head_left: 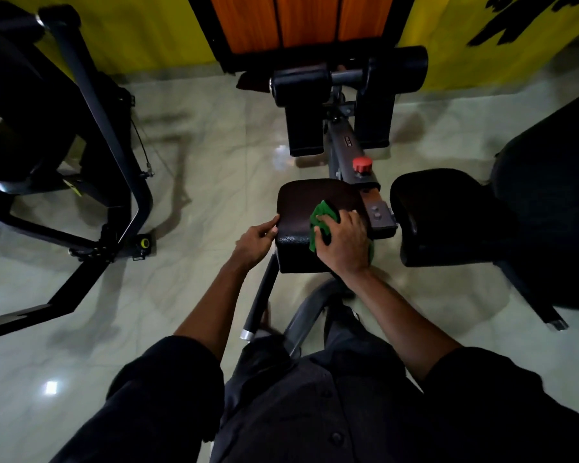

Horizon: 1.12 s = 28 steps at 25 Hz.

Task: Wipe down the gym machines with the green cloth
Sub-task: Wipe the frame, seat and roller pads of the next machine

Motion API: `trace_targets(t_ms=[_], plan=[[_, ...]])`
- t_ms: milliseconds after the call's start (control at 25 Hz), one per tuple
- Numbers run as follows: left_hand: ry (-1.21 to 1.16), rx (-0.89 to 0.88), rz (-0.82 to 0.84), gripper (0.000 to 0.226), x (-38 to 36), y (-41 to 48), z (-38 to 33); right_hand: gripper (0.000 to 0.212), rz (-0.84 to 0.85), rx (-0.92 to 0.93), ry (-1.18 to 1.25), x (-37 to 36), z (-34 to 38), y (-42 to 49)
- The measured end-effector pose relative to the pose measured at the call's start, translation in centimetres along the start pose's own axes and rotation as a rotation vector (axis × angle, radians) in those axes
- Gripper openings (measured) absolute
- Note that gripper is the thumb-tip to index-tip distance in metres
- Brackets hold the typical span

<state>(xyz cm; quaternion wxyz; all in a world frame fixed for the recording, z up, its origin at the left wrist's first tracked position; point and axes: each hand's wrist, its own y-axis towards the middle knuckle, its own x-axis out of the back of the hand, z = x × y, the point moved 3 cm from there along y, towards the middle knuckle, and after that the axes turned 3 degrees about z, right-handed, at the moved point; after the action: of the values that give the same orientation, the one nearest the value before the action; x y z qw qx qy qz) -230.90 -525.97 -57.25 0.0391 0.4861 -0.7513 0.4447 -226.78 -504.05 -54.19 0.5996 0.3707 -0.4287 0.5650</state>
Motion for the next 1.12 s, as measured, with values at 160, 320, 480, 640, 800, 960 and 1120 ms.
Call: trace_targets(t_ms=[160, 320, 480, 640, 800, 960, 1120], plan=[[0.294, -0.134, 0.043, 0.041, 1.9, 1.0, -0.2, 0.034, -0.071, -0.172, 0.057, -1.9, 3.6, -1.4], [0.424, -0.379, 0.132, 0.041, 3.4, 2.9, 0.5, 0.043, -0.057, -0.220, 0.013, -4.0, 6.4, -4.1], [0.483, -0.478, 0.273, 0.044, 4.4, 4.7, 0.2, 0.039, -0.164, -0.402, 0.063, -4.1, 4.9, -3.8], [0.523, -0.493, 0.375, 0.063, 4.9, 5.5, -0.4, 0.040, -0.313, -0.613, 0.155, -5.0, 7.3, -3.9], [0.413, -0.542, 0.373, 0.064, 4.7, 5.4, -1.3, 0.046, -0.314, -0.601, 0.239, -7.5, 11.4, -5.9], [0.407, -0.562, 0.338, 0.041, 4.8, 5.2, -1.5, 0.046, -0.378, -0.675, 0.253, -7.2, 7.6, -6.2], [0.447, -0.585, 0.305, 0.047, 4.7, 6.0, -1.6, 0.045, -0.514, -0.833, 0.339, -5.5, 2.6, -5.3]])
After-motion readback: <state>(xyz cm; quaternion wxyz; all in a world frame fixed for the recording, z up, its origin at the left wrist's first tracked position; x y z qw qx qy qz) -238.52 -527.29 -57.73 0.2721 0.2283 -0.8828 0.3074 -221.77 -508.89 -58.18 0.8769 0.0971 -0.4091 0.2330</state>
